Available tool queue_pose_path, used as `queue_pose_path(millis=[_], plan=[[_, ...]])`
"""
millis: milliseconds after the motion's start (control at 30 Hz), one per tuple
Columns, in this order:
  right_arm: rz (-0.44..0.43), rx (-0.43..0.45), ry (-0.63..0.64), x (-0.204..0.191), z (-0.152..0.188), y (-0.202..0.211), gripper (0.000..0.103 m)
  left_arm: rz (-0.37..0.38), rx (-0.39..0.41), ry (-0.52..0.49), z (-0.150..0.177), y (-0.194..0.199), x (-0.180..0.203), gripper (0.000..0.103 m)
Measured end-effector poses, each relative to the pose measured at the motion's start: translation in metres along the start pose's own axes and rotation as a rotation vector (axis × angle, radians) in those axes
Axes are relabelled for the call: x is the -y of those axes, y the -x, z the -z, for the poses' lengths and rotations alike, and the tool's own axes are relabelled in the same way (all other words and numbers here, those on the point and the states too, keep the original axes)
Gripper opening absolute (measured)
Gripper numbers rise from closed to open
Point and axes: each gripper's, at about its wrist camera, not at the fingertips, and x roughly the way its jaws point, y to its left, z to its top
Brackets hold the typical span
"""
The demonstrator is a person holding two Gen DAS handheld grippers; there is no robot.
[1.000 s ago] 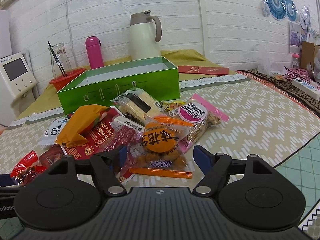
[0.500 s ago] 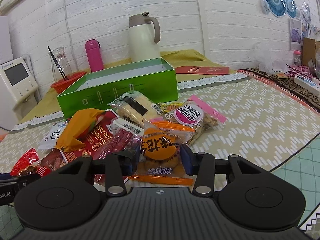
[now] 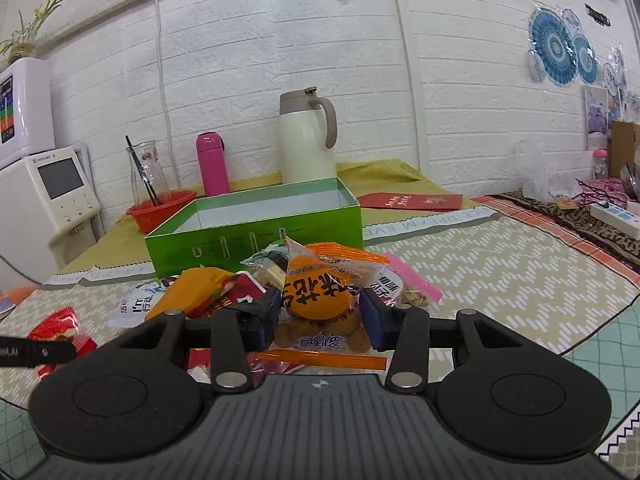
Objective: Organize snacks
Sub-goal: 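Grasp the red jerky packets with the left gripper while the right gripper grasps the orange round-label packet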
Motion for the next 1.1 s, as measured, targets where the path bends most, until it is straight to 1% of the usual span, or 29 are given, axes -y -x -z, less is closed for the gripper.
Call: queue_pose_path(millis=[133,200,233,267,300,400,500,533,567,600,633,700,767,800,867,900,933,967,1000,1067,1100], plan=[[-0.08,-0.039,0.008,-0.004,0.0,-0.002,0.075,-0.033,0.014,0.004,-0.014,-0.004,0.014,0.04],[-0.115,-0.049,0.013,-0.006,-0.004,-0.002,0.075,-0.026,0.026,-0.011,-0.018,-0.004,0.023,0.04],[-0.125,-0.049,0.013,-0.005,-0.006,-0.002,0.075,-0.022,0.031,-0.021,-0.02,-0.003,0.027,0.037],[-0.133,-0.048,0.009,-0.004,-0.009,-0.002,0.075,-0.031,0.041,-0.031,-0.022,-0.003,0.032,0.027],[-0.137,-0.046,0.003,-0.001,-0.012,-0.001,0.075,-0.028,0.038,-0.032,-0.023,-0.004,0.034,0.01],[-0.131,-0.02,-0.027,0.008,-0.016,0.006,0.075,-0.009,0.032,-0.036,-0.025,-0.008,0.037,0.011],[-0.108,0.005,-0.048,0.015,-0.014,0.012,0.075,-0.015,0.022,-0.034,-0.02,-0.009,0.037,0.011],[-0.104,0.004,-0.055,0.017,-0.012,0.013,0.075,-0.017,0.027,-0.036,-0.018,-0.008,0.035,0.015],[-0.102,-0.001,-0.064,0.019,-0.011,0.014,0.075,-0.026,0.027,-0.05,-0.016,-0.007,0.034,0.029],[-0.102,-0.006,-0.073,0.02,-0.009,0.014,0.075,-0.035,0.025,-0.08,-0.014,-0.007,0.033,0.071],[-0.106,-0.013,-0.083,0.022,-0.008,0.014,0.075,-0.03,0.033,-0.115,-0.012,-0.006,0.033,0.081],[-0.106,-0.018,-0.096,0.024,-0.006,0.013,0.075,-0.024,0.009,-0.184,-0.005,-0.008,0.034,0.081],[-0.102,-0.022,-0.107,0.024,-0.004,0.011,0.075,0.004,-0.021,-0.251,0.0,-0.015,0.041,0.083],[-0.105,-0.029,-0.111,0.024,-0.003,0.009,0.075,0.023,-0.032,-0.289,0.003,-0.021,0.045,0.086],[-0.113,-0.043,-0.118,0.024,-0.003,0.007,0.075,0.058,-0.066,-0.342,0.008,-0.035,0.051,0.095],[-0.112,-0.045,-0.12,0.025,-0.002,0.007,0.075,0.072,-0.086,-0.339,0.008,-0.042,0.052,0.1],[-0.108,-0.045,-0.122,0.025,-0.002,0.007,0.075,0.095,-0.096,-0.308,0.008,-0.048,0.049,0.1],[-0.104,-0.044,-0.124,0.026,-0.002,0.007,0.075,0.113,-0.102,-0.255,0.006,-0.053,0.045,0.1],[-0.101,-0.044,-0.129,0.027,-0.002,0.006,0.075,0.119,-0.097,-0.197,0.005,-0.056,0.039,0.099],[-0.102,-0.049,-0.143,0.029,-0.002,0.003,0.075,0.132,-0.089,-0.104,0.002,-0.061,0.029,0.085],[-0.104,-0.053,-0.147,0.029,-0.002,0.002,0.075,0.146,-0.107,-0.091,0.002,-0.063,0.027,0.069]])
